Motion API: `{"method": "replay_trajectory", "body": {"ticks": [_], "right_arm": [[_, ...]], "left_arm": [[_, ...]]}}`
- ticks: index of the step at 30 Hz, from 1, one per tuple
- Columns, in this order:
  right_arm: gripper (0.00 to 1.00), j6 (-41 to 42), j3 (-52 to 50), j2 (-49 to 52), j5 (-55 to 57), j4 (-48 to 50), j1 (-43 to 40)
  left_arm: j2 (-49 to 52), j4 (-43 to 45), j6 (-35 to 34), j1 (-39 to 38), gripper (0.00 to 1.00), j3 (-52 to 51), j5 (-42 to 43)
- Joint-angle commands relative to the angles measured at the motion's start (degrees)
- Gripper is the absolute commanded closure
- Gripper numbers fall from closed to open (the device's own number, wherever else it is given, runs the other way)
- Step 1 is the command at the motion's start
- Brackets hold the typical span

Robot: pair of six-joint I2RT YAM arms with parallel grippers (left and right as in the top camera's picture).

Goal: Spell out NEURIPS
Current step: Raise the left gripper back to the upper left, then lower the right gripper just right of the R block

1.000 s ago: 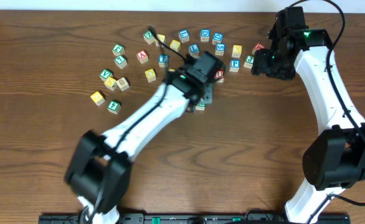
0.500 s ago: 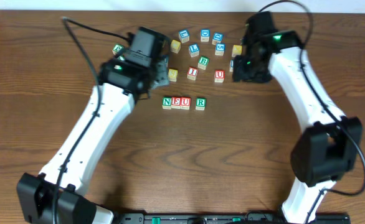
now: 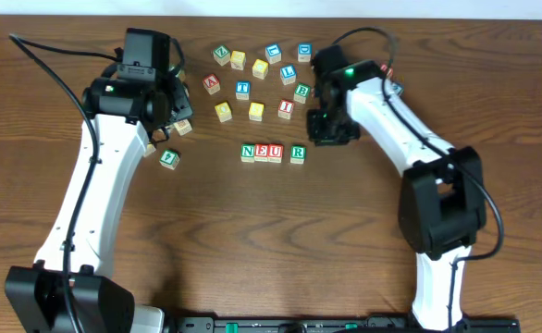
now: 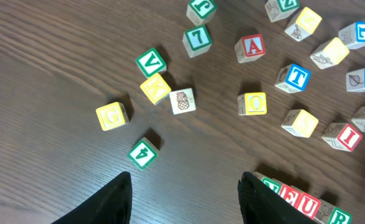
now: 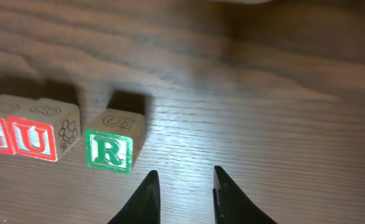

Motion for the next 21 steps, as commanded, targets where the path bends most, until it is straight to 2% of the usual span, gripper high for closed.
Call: {"method": "replay_trajectory", "body": {"ticks": [1,21], "right_arm": [[0.78,1.25,0.79,1.18,-0.39,-0.37,0.52],[0.78,2.6,-3.67,1.6,-1.9,2.36,2.05]], "left_arm": [[-1.05,-0.22,1.22,0.7,0.46,0.7,-0.57],[-1.05,-0.22,1.6,0.79,0.46,0.63,-0.94]]}}
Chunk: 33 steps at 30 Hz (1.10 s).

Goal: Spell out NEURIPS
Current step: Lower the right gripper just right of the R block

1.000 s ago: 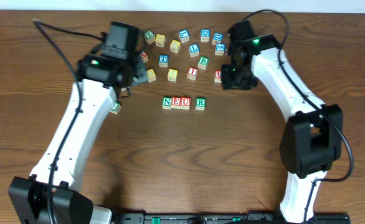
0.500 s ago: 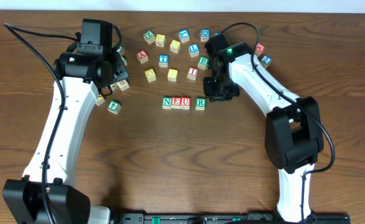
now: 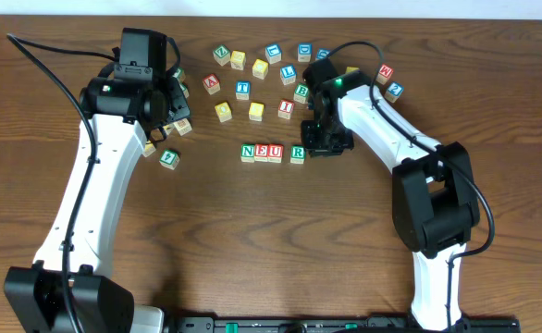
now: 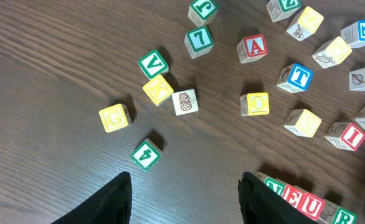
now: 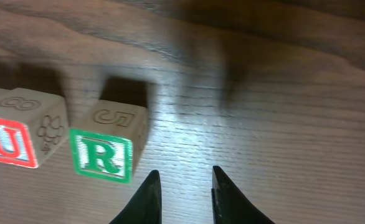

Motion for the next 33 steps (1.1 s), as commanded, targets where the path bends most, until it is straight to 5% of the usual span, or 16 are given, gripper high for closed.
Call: {"method": "replay_trajectory", "body": {"ticks": [1,33], "right_arm": [[0.78,0.7,-0.48,0.7,-0.79,0.55,1.18],[0.74,0.48,-3.41,0.7,-0.81,6.51,2.56]], "left_arm": [[-1.05,-0.22,0.52,0.28,0.46,0.63,-0.96],[-1.05,-0.22,0.52,0.28,0.46,0.63,-0.94]]}}
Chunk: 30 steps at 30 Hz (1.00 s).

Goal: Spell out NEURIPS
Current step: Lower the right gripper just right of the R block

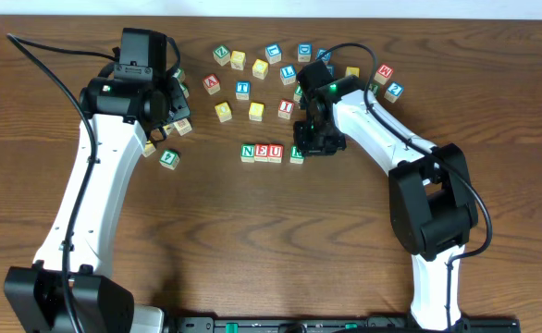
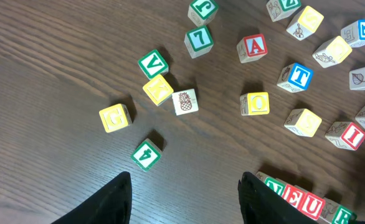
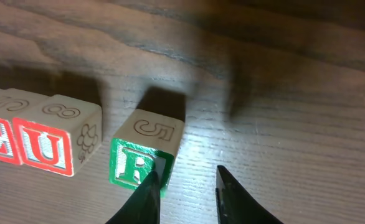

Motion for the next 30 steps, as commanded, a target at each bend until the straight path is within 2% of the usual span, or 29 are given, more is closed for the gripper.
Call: {"method": "replay_trajectory", "body": {"ticks": [1,26,30], "right_arm": [[0.74,0.24,-1.49,0.94,0.9,1.11,1.42],[0.69,-3.8,-1.49,0.94,0.9,8.13,3.58],[0.7,-4.9,-1.25,0.81,0.9,8.63,3.41]], "left_arm": [[-1.05,-0.22,0.37,0.28,0.46,0.63,-0.94],[-1.05,-0.26,0.37,0.28,0.46,0.63,-0.94],[-1.05,-0.24,0.37,0.28,0.46,0.63,-0.94]]}}
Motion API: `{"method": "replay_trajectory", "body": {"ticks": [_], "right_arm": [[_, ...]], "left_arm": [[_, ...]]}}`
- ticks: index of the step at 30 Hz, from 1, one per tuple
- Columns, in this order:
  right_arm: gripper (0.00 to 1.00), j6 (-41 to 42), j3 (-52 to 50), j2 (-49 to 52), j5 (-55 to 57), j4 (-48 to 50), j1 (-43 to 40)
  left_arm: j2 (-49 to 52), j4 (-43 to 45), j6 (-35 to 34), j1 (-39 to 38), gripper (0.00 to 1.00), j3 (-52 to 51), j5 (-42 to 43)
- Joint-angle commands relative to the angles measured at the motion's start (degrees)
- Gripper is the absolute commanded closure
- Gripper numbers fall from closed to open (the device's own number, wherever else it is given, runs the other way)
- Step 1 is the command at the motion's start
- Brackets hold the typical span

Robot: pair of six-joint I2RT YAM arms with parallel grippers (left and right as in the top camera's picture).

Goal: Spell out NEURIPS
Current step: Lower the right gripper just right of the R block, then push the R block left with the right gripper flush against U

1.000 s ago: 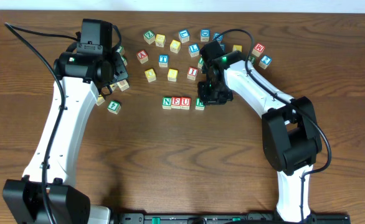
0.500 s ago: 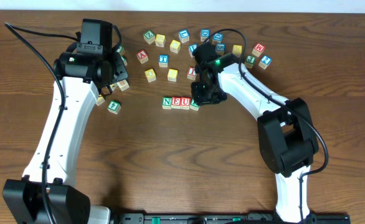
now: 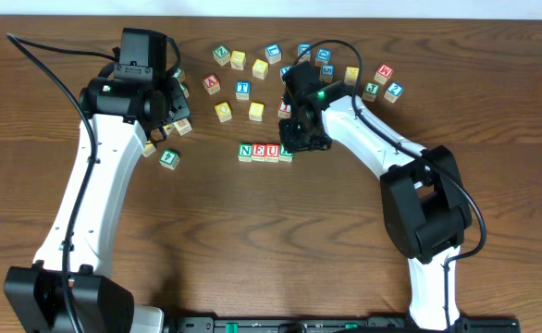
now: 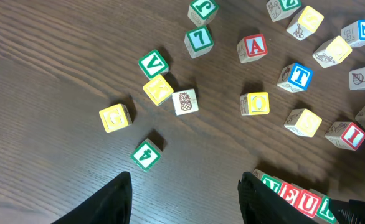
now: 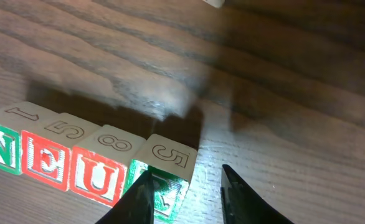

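Observation:
A row of letter blocks lies mid-table: green N (image 3: 245,150), red E (image 3: 259,152), red U (image 3: 272,153) and green R (image 3: 285,154), each touching its neighbour. In the right wrist view the R block (image 5: 167,163) has a 5 on top and sits against U (image 5: 98,177). My right gripper (image 5: 189,199) is open, its left finger over the R block's front right edge, nothing between the fingers. My left gripper (image 4: 185,202) hangs open over bare wood at the left. A red I block (image 4: 346,135) lies among the loose ones.
Loose blocks lie scattered behind the row: A (image 4: 251,46), T (image 4: 294,76), O (image 4: 254,103), L. At the left are V (image 4: 152,63), G (image 4: 114,117) and a 4 (image 4: 146,153). A red W (image 3: 384,72) sits at the back right.
My right gripper has moved left. The R block, which stood a little apart from U, now sits tight against it. The left arm has not moved.
At first R stood apart from N, E, U, with my open right gripper to its right. The gripper was then nearer, then its left finger was at R's front face. Now R closes up the row. The left gripper stayed open in place throughout.

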Motion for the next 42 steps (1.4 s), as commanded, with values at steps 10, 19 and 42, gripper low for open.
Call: {"method": "replay_trajectory", "body": {"ticks": [10,19,42], "right_arm": [[0.7,-1.11,-0.22,-1.77,0.55,-0.5,-0.26],[0.79,6.19,-0.39,-1.75,2.43,-2.84,-1.62],[0.74,5.03,0.39,-6.1,1.9,-6.19,-2.16]], "left_arm": [[-1.05,-0.26,0.35,0.28,0.46,0.63,-0.94],[-1.05,-1.14,0.37,0.28,0.46,0.63,-0.94],[-1.05,-1.27,0.37,0.28,0.46,0.63,-0.94]]}}
